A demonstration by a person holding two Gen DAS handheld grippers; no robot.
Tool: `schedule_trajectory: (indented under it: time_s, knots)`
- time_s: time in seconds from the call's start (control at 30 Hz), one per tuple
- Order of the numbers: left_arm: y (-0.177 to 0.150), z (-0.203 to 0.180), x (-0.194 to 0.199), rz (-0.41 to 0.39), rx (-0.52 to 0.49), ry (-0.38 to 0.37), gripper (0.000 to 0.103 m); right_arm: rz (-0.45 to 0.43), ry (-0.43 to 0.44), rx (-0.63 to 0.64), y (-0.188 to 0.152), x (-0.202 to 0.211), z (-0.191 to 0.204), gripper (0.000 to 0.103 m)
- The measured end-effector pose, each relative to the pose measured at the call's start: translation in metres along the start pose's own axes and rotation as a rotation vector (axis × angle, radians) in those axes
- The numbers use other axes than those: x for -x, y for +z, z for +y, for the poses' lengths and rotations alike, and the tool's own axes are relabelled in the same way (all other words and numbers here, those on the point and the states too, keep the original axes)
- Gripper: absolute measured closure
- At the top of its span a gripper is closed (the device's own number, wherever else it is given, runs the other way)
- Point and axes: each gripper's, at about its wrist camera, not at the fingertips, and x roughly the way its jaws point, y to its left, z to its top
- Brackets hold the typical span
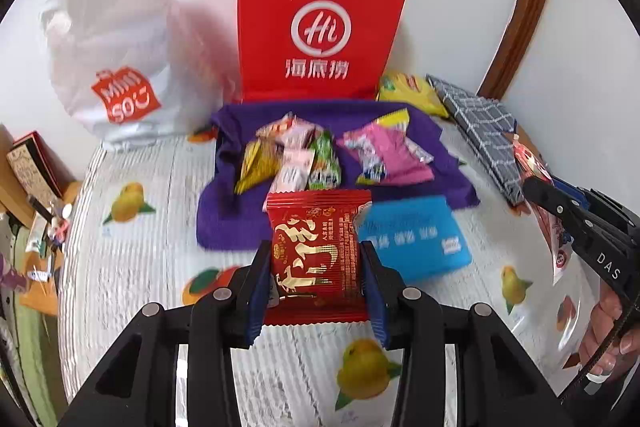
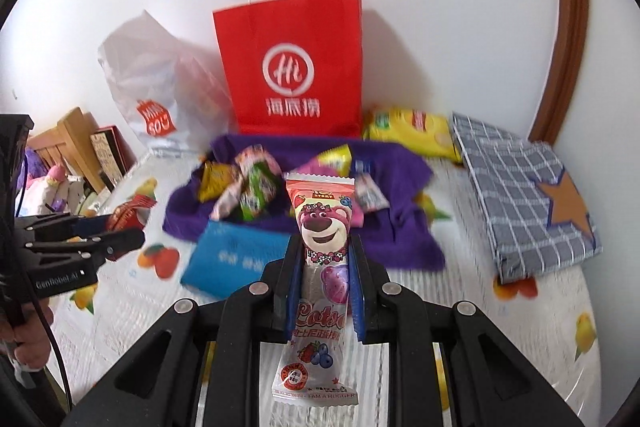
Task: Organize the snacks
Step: 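Carry the bear snack stick and red packet over the purple towel with both tools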
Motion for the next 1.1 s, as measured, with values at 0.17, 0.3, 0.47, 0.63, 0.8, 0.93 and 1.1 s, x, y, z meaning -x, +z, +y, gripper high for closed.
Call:
schedule_trajectory:
  time_s: [0.17,0.3,0.47,0.63,0.8,0.93,1.1]
  knots:
    - [0.029,0.002,0.001,-0.028,0.004,0.015,0.063,-0.026,-0.016,-0.002,0.027,-0.01,-0.006,0.082]
    - [0.05,0.007,0.001,-0.051,0.012,0.037,0.063,-0.028,-0.023,-0.01,0.048,-0.03,-0.016,0.082]
    - [0.074,0.017,-0.013,-0.058,0.033,0.06,0.063,-0.015,-0.021,-0.022,0.068,-0.059,-0.026,0.082]
    - [0.096,0.027,-0.036,-0.05,0.061,0.059,0.063,0.031,-0.025,-0.04,0.084,-0.096,-0.034,0.082]
    - [0.113,0.032,-0.062,-0.032,0.078,0.05,0.063,0.062,-0.031,-0.051,0.096,-0.124,-0.041,0.082]
    - [0.121,0.035,-0.083,-0.017,0.08,0.048,0.063,0.08,-0.033,-0.061,0.097,-0.146,-0.049,0.082]
    - [0.122,0.039,-0.113,0.009,0.086,0.04,0.063,0.143,-0.041,-0.067,0.09,-0.175,-0.059,0.082]
